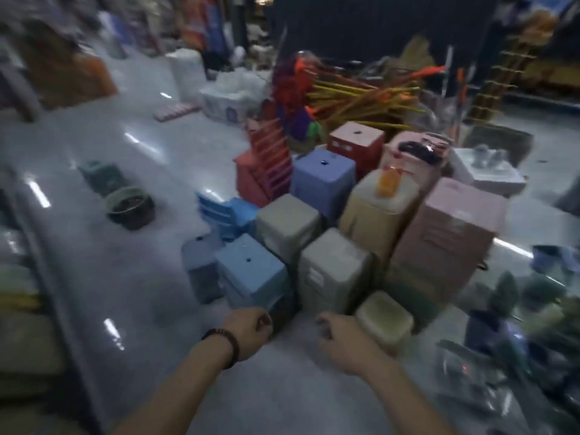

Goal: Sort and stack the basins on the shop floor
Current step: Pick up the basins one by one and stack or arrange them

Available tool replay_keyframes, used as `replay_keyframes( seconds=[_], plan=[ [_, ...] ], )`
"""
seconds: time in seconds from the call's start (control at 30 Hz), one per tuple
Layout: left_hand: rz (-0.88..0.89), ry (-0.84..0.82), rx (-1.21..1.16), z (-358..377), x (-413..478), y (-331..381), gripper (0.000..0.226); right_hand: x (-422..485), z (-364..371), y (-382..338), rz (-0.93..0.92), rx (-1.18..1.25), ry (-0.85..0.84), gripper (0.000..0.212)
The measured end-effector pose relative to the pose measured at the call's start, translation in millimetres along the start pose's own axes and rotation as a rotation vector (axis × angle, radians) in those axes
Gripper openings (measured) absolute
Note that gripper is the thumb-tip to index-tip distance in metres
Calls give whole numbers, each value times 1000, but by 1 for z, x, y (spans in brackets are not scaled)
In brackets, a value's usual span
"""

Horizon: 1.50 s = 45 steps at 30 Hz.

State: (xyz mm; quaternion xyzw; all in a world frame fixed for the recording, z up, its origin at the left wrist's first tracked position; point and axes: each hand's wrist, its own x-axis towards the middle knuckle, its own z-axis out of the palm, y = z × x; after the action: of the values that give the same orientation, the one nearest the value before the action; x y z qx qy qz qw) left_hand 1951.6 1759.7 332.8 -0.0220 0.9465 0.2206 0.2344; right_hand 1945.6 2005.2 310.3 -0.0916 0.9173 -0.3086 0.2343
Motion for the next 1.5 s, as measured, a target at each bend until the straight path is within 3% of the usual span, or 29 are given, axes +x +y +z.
replay_keyframes(
  seconds=[0.17, 0.23, 0.37, 0.47, 0.63, 0.93, 1.23, 1.5],
  plan=[
    [-185, 176, -236, -79, -35, -162, 21, 95, 61, -161, -122, -76, -123, 35],
    [-245, 240, -263, -108, -44, -224, 19, 129, 87, -220, -166, -109, -138, 40],
    [-348, 294, -275, -165, -51, -328, 20, 184, 129, -318, -214, -119, -175, 28],
    [-413, 338, -324, -206, -39, -384, 20, 228, 153, -375, -246, -112, -191, 35],
    [-433, 316, -406, -267, 21, -452, 22, 334, 184, -455, -297, -96, -238, 43],
    [-568, 422, -521, -408, 142, -586, 21, 583, 192, -607, -382, -74, -309, 45],
    [-604, 495, -622, -530, 256, -774, 34, 785, 245, -780, -383, -174, -364, 43],
    [-619, 409, -644, -636, 361, -954, 31, 926, 313, -915, -269, -195, -389, 40]
  ],
)
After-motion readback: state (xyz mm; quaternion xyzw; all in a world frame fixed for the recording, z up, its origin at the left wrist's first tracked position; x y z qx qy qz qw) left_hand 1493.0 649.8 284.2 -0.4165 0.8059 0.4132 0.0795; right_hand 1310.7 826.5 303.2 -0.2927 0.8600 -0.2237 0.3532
